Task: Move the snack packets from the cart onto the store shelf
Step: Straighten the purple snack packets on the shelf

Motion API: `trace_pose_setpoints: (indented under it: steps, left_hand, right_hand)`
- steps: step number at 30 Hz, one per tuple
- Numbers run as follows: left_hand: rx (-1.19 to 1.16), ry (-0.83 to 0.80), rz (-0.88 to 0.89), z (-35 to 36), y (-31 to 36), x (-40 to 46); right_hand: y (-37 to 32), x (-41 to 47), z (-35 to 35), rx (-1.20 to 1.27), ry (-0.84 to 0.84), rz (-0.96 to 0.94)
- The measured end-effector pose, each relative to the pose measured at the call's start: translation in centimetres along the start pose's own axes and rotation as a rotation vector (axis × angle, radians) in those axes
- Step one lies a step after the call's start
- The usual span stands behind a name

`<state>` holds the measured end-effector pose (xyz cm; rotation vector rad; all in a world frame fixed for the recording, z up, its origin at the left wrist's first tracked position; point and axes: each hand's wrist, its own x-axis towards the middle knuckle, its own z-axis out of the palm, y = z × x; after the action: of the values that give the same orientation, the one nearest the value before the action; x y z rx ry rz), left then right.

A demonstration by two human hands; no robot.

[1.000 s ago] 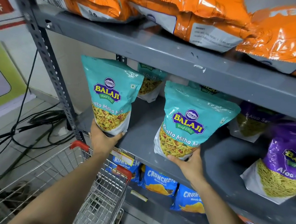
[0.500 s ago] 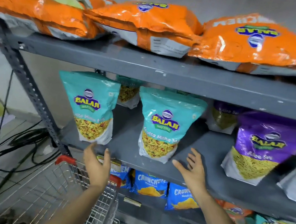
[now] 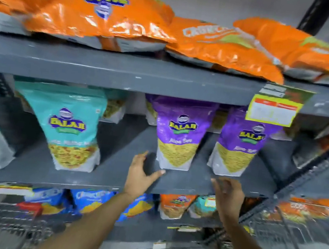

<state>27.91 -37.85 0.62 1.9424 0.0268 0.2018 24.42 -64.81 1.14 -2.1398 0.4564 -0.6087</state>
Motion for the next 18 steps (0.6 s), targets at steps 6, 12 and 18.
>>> trace_pose_setpoints:
  steps: [6, 12, 18]
  left_hand:
    - [-0.071, -0.033, -0.141, 5.8, 1.7, 3.2]
    - [-0.058, 0.055, -0.204, 5.9, 1.5, 3.4]
    - [-0.046, 0.084, -0.196, 4.1, 1.0, 1.6]
  right_hand:
    - [3.1, 5.6, -1.3, -0.076, -0.052, 0.063]
    - [4.0, 8.1, 0.3, 0.152, -0.158, 0.133]
    - [4.6, 8.1, 0.3, 0.138, -0.079, 0.101]
